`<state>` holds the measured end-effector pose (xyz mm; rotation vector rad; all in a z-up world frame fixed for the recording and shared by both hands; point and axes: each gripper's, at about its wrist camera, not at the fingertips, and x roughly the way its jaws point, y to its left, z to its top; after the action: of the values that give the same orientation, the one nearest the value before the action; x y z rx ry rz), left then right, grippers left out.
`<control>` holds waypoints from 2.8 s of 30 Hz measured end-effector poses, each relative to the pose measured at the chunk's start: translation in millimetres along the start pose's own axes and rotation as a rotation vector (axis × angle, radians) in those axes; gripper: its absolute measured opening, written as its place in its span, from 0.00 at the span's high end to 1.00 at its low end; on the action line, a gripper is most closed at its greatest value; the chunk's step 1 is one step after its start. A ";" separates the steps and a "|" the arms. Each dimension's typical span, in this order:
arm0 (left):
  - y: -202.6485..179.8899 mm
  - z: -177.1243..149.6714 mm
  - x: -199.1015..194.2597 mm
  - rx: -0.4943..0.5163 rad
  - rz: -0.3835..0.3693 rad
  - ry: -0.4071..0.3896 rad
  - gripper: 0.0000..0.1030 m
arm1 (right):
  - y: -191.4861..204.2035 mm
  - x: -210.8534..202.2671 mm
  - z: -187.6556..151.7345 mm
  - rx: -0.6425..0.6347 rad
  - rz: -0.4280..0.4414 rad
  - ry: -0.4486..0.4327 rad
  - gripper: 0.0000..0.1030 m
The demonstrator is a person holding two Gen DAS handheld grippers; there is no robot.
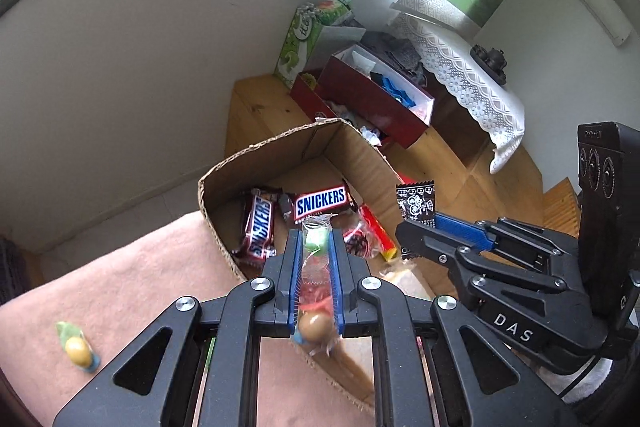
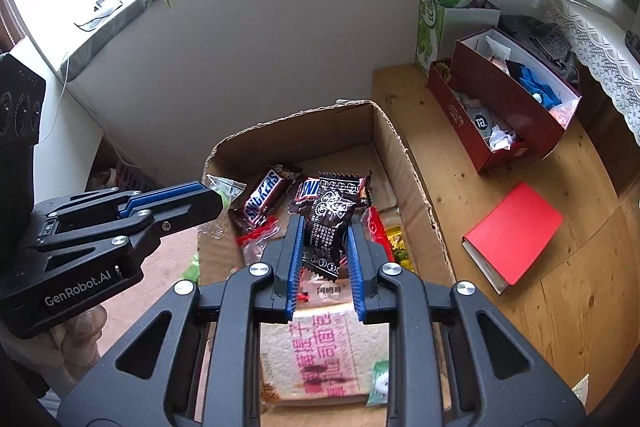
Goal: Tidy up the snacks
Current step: 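Open both grippers to drop the candies into the box, then move the right gripper to the green square packet while the left moves to the yellow ball candy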
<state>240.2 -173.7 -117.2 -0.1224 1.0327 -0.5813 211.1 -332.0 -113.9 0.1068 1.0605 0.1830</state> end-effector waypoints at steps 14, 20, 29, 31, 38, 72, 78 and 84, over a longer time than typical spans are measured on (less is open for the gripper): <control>-2.5 7.6 21.8 0.003 0.039 0.024 0.89 | -17.9 18.6 3.7 0.012 0.005 0.030 0.79; -1.9 7.3 22.4 0.001 0.050 0.032 0.86 | -17.5 18.9 2.7 0.014 -0.016 0.031 0.73; 4.0 5.5 16.8 -0.011 0.046 0.033 0.76 | -12.3 8.8 0.2 0.021 -0.042 0.008 0.49; 5.9 4.4 13.9 -0.014 0.044 0.031 0.76 | -10.3 6.4 -1.2 0.021 -0.049 0.007 0.48; 15.8 0.9 -0.3 -0.033 0.043 0.025 0.76 | -2.7 -1.7 -4.6 0.031 -0.064 -0.006 0.34; 150.6 -102.0 -88.4 -0.254 0.203 0.030 0.67 | 150.4 3.8 -83.8 0.010 0.080 0.035 0.28; 167.4 -107.1 -81.2 -0.255 0.197 0.035 0.67 | 154.9 35.0 -87.7 0.088 0.045 0.060 0.34; 176.7 -106.0 -68.0 -0.256 0.171 0.046 0.57 | 156.9 60.9 -83.9 0.120 0.006 0.069 0.35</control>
<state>196.0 28.1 -183.7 -0.2445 1.1470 -0.2963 151.3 -166.1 -179.3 0.2131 1.1403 0.1288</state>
